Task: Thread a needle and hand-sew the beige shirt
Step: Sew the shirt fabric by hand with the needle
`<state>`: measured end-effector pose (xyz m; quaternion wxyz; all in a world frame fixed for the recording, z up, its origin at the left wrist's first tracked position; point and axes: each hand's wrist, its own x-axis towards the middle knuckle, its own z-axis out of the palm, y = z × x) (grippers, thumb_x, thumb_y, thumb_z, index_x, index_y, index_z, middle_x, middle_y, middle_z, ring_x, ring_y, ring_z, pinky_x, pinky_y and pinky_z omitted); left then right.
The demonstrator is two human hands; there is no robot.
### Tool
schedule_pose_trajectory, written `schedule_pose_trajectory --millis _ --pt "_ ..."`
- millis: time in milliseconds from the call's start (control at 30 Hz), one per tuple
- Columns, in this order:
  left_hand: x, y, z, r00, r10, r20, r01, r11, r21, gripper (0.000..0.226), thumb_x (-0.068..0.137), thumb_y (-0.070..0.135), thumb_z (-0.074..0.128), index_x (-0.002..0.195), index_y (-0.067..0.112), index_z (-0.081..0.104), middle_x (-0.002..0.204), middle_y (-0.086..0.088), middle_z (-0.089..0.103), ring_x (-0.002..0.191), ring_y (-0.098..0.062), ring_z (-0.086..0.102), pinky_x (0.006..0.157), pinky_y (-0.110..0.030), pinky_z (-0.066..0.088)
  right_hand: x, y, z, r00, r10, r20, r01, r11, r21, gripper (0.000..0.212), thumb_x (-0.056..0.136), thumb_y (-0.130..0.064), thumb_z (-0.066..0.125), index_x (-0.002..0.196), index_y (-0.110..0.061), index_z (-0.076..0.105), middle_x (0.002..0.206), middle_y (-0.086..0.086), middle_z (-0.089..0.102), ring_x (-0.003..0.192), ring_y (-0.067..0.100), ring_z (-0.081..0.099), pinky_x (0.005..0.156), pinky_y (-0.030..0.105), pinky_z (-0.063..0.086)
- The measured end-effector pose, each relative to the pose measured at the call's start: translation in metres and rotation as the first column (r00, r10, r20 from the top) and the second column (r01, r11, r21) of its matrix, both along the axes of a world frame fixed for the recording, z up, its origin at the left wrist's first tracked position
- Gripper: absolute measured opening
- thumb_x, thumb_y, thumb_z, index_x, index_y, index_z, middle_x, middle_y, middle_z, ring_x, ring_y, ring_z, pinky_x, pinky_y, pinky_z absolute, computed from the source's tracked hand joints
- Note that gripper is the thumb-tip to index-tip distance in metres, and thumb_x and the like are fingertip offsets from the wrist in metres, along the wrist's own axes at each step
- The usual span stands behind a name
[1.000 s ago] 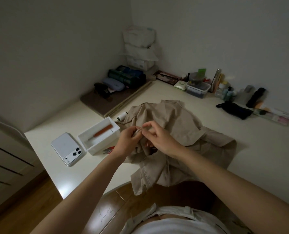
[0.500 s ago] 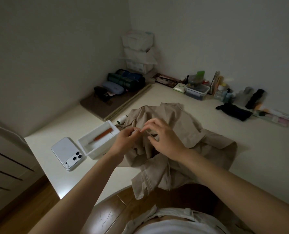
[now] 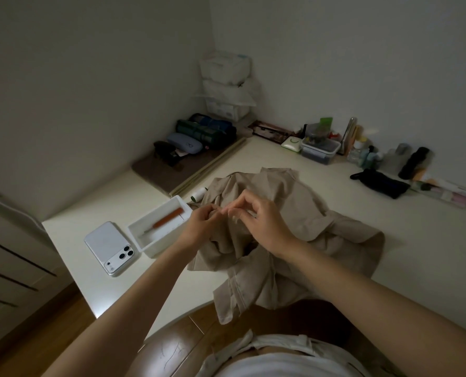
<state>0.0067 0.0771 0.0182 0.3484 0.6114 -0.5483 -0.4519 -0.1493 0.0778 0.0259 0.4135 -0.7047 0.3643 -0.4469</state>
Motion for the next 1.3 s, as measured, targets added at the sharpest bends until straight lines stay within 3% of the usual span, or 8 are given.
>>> schedule_pose_trajectory --millis 133,300,467,600,733,867,1033,1300 --pt "0.009 -0.006 -0.013 0.992 0.1 0.081 -0.092 0.991 -0.093 0.018 0.096 0.02 0.054 0.097 0.004 0.063 0.087 -0.009 0.064 0.08 -0.018 0.06 0.072 -0.026 0.051 0.001 0.002 0.004 0.988 -0.071 0.138 0.043 0.979 0.197 0.011 0.099 -0.011 0.046 0.09 -0.007 0.05 0.075 0.002 0.063 0.079 0.016 0.067 0.086 0.029 0.054" --pt "0.027 -0.016 -0.027 0.956 0.132 0.263 -0.1 0.986 -0.13 0.015 0.094 0.02 0.056 0.097 0.008 0.065 0.092 -0.006 0.066 0.088 -0.019 0.06 0.08 -0.027 0.046 -0.009 -0.008 0.016 0.94 -0.185 0.287 0.074 0.931 0.358 0.015 0.101 -0.009 0.037 0.088 -0.006 0.044 0.062 -0.001 0.041 0.049 0.003 0.04 0.053 0.02 0.042" --pt "0.03 -0.016 -0.02 0.888 0.087 0.452 -0.006 0.984 -0.178 0.019 0.088 0.014 0.061 0.106 0.018 0.061 0.11 -0.001 0.056 0.104 -0.019 0.055 0.086 -0.027 0.044 -0.016 -0.016 0.022 0.927 -0.223 0.303 0.092 0.915 0.392 0.018 0.102 -0.01 0.036 0.09 -0.009 0.048 0.059 -0.005 0.04 0.045 0.002 0.034 0.044 0.016 0.031" --pt "0.006 -0.005 0.012 0.938 -0.287 0.194 0.305 0.95 -0.069 0.035 0.094 0.019 0.054 0.128 0.025 0.051 0.13 0.007 0.051 0.118 -0.009 0.051 0.102 -0.03 0.043 -0.016 -0.023 0.02 0.927 -0.237 0.292 0.1 0.904 0.417 0.019 0.102 -0.012 0.036 0.089 -0.011 0.049 0.059 -0.005 0.041 0.044 0.002 0.033 0.043 0.015 0.03" --pt "-0.009 0.003 0.03 0.847 -0.53 0.029 0.529 0.848 0.043 0.019 0.1 0.025 0.045 0.104 0.028 0.063 0.093 -0.002 0.063 0.084 -0.012 0.06 0.077 -0.019 0.047 -0.02 -0.034 0.011 0.934 -0.279 0.225 0.163 0.889 0.427 0.018 0.102 -0.014 0.037 0.088 -0.011 0.048 0.059 -0.004 0.04 0.044 0.004 0.031 0.042 0.016 0.026" --pt "0.003 0.004 0.034 0.908 -0.36 -0.214 0.352 0.933 -0.072 0.021 0.098 0.016 0.045 0.094 0.01 0.064 0.071 -0.003 0.054 0.064 -0.014 0.045 0.061 -0.019 0.045 -0.03 -0.048 -0.01 0.929 -0.369 0.038 0.323 0.855 0.406 0.017 0.101 -0.016 0.04 0.086 -0.015 0.048 0.068 -0.001 0.042 0.054 0.006 0.038 0.049 0.015 0.032" --pt "0.023 -0.001 0.041 0.857 -0.241 -0.455 0.177 0.968 -0.179 0.022 0.089 0.02 0.047 0.079 0.014 0.067 0.054 0.003 0.035 0.049 -0.01 0.03 0.046 -0.017 0.031 -0.038 -0.054 -0.032 0.898 -0.402 -0.177 0.439 0.82 0.367 0.013 0.099 -0.019 0.044 0.095 -0.008 0.051 0.079 0.002 0.051 0.071 0.013 0.048 0.063 0.024 0.04" --pt "0.034 0.001 0.045 0.925 -0.149 -0.351 0.083 0.977 -0.195 0.022 0.09 0.023 0.052 0.078 0.018 0.07 0.05 0.006 0.033 0.046 -0.007 0.023 0.043 -0.015 0.021 -0.028 -0.035 -0.025 0.983 -0.043 -0.177 0.121 0.882 0.456 0.019 0.092 -0.025 0.059 0.091 -0.006 0.061 0.076 0.0 0.063 0.068 0.004 0.06 0.059 0.011 0.045"
